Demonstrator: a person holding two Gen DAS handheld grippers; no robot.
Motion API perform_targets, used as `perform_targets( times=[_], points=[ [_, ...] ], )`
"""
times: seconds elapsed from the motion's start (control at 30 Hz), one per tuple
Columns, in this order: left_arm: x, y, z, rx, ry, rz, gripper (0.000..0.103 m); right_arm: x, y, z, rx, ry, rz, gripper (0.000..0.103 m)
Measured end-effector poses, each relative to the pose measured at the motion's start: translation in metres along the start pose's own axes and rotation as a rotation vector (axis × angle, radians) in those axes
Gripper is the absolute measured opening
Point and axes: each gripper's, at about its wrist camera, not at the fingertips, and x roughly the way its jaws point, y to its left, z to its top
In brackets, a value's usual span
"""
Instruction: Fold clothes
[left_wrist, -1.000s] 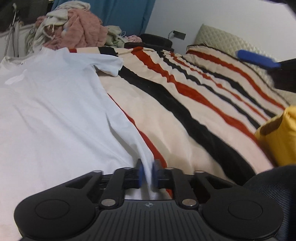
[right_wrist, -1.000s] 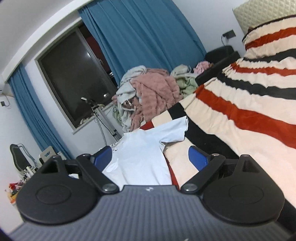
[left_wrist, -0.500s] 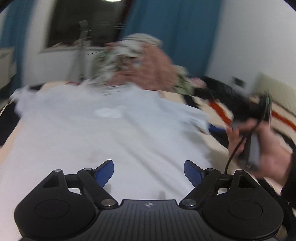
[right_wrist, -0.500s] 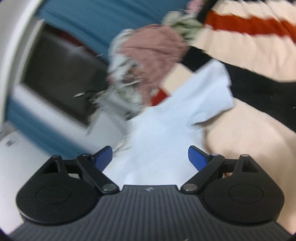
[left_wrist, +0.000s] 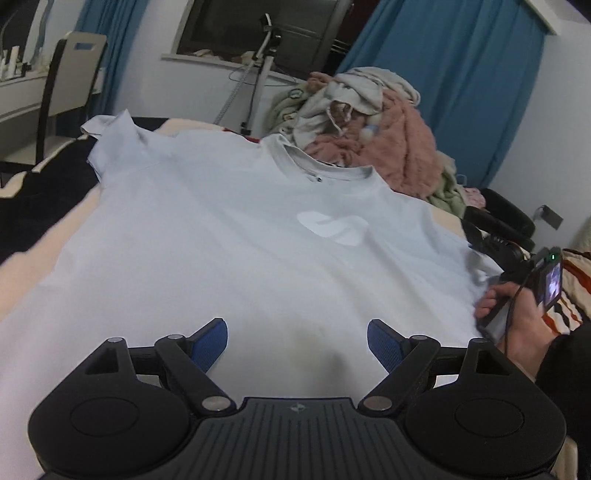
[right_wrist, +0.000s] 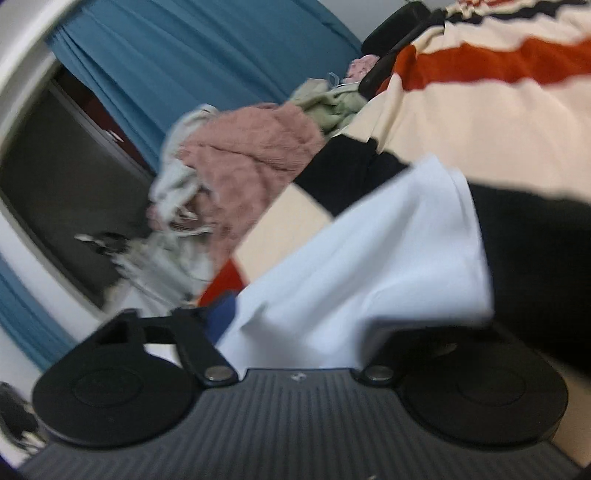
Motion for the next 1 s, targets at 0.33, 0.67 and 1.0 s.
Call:
perform_targets(
  times=[0.33,0.67,1.0],
  points=[
    [-0.071,0.006,0.029,0.049,-0.097,0.056,0.085,-0.053,0.131,0.042,-0.456,-0.082,-0.097,0.010],
    [-0.122,0.058,0.042,-0.010,-0.187,0.098,0.089,-0.061,0.322,-0.077,-0.997,-0.140,-0.087,0.010],
    [-0.066,0.111,0.037,-0.117,-0.085,0.141,0.089,0.011,0.360,-0.225,-1.125,0.091,-0.015,0.025]
  ],
)
